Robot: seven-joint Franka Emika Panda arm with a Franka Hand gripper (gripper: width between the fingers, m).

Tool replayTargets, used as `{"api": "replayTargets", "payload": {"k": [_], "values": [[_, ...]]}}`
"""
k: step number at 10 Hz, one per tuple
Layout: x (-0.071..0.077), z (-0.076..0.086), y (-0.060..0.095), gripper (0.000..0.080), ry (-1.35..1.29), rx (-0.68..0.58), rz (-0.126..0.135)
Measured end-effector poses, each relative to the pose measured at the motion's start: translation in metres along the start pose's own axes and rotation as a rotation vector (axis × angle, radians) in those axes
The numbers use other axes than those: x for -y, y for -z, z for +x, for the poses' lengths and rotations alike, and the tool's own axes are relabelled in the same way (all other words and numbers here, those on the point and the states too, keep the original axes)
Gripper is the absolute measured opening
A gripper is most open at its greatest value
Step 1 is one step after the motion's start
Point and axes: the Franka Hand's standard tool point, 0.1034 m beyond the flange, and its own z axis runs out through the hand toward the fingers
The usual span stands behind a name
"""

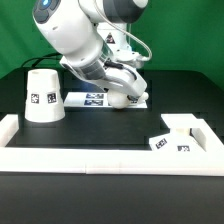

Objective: Assemble lamp

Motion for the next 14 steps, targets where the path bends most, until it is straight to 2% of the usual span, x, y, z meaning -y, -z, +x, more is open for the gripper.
{"api": "replayTargets", "payload": {"k": [2, 3, 10, 12, 14], "values": [[0.0, 0.0, 0.0, 0.0699, 0.001, 0.0, 0.0], [0.0, 0.0, 0.0, 0.0577, 0.0, 0.0, 0.0], [0.0, -0.001, 0.0, 0.0576, 0.003, 0.002, -0.003], [0.008, -0.018, 0.017, 0.0577, 0.031, 0.017, -0.021], [0.028, -0.045, 0.041, 0.0577, 0.027, 0.03, -0.016]]}}
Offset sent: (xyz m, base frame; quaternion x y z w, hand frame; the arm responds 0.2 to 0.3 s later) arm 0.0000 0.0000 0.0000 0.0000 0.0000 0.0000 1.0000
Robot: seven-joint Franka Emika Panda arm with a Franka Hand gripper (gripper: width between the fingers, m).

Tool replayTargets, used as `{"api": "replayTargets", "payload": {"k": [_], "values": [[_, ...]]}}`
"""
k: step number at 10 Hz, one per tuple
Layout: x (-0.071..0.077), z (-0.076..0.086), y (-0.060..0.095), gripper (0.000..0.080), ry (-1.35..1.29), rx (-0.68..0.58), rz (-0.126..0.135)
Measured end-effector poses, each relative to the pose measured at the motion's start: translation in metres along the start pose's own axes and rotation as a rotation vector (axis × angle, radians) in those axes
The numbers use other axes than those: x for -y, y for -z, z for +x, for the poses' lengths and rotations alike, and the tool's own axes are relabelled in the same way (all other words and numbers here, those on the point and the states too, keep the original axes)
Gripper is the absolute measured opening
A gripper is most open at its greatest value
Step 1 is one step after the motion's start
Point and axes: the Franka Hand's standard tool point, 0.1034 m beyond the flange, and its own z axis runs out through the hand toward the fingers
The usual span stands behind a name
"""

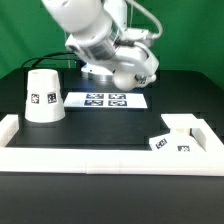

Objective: Assemble lamp

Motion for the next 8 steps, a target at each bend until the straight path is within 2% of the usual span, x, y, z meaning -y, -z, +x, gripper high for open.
{"api": "replayTargets", "payload": {"k": [2, 5, 6, 7, 8], "values": [[0.013, -0.014, 0.012, 0.0577, -0.044, -0.019, 0.004], [0.017, -0.007, 0.012, 0.0578, -0.032, -0.079, 0.012], [0.019, -0.003, 0.015, 0.0579, -0.006, -0.149, 0.003], [0.022, 0.002, 0.023, 0.0579, 0.081, -0.272, -0.063], [0.031, -0.001, 0.032, 0.0579, 0.146, -0.34, -0.107]]}}
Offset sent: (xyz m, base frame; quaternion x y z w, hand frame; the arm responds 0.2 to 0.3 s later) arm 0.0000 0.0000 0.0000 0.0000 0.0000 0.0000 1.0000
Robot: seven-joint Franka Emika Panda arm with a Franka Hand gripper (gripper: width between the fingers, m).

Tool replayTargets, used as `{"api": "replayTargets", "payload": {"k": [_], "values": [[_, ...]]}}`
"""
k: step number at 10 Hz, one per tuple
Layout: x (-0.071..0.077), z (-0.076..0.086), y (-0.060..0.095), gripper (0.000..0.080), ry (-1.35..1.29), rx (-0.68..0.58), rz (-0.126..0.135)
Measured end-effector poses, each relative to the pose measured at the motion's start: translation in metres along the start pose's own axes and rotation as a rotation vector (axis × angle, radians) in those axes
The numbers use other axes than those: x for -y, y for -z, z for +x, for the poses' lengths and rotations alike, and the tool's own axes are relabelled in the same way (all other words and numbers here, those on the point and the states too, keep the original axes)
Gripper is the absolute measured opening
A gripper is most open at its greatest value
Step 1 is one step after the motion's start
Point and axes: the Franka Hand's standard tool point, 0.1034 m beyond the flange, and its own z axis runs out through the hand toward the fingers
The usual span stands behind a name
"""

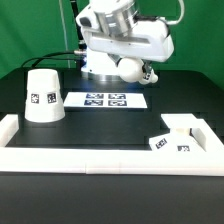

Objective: Assemble lamp

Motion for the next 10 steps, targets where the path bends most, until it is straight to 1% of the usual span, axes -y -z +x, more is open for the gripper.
{"api": "replayTargets", "payload": {"k": [1, 2, 3, 5, 7, 8, 9, 10], "values": [[0.012, 0.002, 0.012, 0.0579, 0.069, -0.068, -0.026], [0.022, 0.004, 0.021, 0.0579, 0.123, -0.113, -0.044], [0.029, 0.006, 0.025, 0.0579, 0.147, -0.147, -0.044], [0.034, 0.009, 0.024, 0.0579, 0.142, -0.28, -0.01], [0.038, 0.009, 0.023, 0.0579, 0.149, -0.391, 0.01], [0.046, 0.014, 0.028, 0.0579, 0.177, -0.472, 0.017], [0.058, 0.016, 0.034, 0.0579, 0.238, -0.552, 0.002], [0.068, 0.019, 0.037, 0.0579, 0.318, -0.605, -0.024]]}}
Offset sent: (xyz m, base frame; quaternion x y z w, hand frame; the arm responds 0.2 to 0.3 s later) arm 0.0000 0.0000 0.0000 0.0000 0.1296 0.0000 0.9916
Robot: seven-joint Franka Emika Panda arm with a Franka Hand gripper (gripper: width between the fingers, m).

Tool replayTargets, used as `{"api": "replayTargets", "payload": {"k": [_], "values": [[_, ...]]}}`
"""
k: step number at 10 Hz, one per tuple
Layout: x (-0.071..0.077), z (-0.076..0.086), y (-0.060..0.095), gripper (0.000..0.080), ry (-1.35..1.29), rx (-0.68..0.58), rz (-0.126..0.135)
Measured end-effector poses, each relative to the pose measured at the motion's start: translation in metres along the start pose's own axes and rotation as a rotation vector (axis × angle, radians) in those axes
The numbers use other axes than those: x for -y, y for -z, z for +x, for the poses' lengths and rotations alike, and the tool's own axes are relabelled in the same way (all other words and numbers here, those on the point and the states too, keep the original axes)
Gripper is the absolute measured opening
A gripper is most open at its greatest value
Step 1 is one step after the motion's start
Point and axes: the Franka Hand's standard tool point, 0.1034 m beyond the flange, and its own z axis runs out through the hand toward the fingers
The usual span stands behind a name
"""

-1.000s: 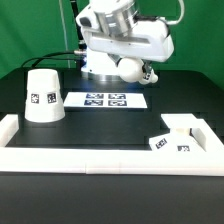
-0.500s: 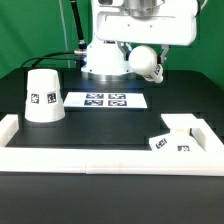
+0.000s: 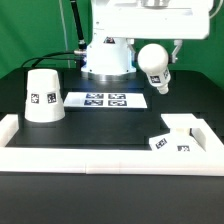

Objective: Assemble lamp

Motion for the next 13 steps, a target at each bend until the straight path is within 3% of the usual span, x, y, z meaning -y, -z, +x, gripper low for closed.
{"api": "replayTargets", "payload": {"k": [2, 3, 6, 7, 9, 11, 13], "values": [[0.008, 0.006, -0.002, 0.0579, 0.09, -0.048, -0.009], [0.01, 0.005, -0.002, 0.0579, 0.084, -0.056, 0.001], [0.009, 0.006, -0.003, 0.0579, 0.119, -0.051, 0.002], [0.007, 0.014, -0.004, 0.0579, 0.222, -0.057, -0.005], [0.019, 0.041, 0.004, 0.0579, 0.342, -0.094, -0.007], [0.024, 0.054, 0.008, 0.0579, 0.41, -0.105, -0.012], [0.028, 0.054, 0.008, 0.0579, 0.408, -0.139, 0.013]]}}
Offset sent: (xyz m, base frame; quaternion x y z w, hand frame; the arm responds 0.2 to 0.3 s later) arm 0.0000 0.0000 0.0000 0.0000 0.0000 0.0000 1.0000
